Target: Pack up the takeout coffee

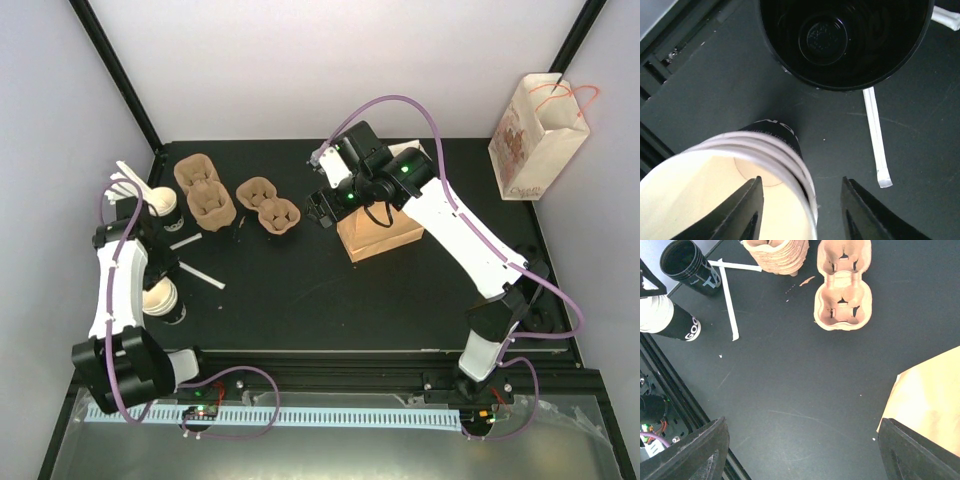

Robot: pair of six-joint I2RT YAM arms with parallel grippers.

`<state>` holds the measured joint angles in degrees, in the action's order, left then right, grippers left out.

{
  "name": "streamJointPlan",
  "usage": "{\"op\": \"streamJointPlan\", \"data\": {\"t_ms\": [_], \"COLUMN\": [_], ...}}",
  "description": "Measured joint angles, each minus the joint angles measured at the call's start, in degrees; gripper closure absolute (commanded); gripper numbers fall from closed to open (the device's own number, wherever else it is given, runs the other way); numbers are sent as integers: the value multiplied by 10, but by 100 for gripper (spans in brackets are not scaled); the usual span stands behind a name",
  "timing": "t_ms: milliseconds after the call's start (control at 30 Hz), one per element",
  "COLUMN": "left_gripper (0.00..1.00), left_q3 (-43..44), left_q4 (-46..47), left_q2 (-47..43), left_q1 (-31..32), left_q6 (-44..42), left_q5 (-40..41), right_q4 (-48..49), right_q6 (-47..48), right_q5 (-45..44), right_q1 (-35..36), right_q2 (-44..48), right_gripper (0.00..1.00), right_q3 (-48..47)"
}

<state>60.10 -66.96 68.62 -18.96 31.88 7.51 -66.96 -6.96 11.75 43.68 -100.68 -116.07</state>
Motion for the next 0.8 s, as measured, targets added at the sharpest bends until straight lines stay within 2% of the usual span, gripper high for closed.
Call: {"op": "streamJointPlan", "data": {"t_ms": [133,167,333,600,700,800], "left_gripper": [94,98,98,99,98,98], "left_q3": [-3,-3,3,68,69,55], "left_q4": [12,12,3,-57,-66,-61], "left_q2": [29,31,27,10,-10,-35], "left_q1": [-6,-7,-9,-8,-7,-6], "left_q6": [-1,-4,-1,2,-3,-13], "left_q5": [-10,-13,-11,24,-16,-95], "right_q4": [0,-1,-2,-2,-2,5], "right_q6": [0,0,0,1,0,0], "right_q5": [0,0,0,7,20,33], "right_q1": [0,0,0,0,1,9], "right_q2": [0,0,0,-5,-20,-46], "right_gripper": [16,16,16,16,16,16], "right_q3": [0,0,0,-5,-18,-47]}}
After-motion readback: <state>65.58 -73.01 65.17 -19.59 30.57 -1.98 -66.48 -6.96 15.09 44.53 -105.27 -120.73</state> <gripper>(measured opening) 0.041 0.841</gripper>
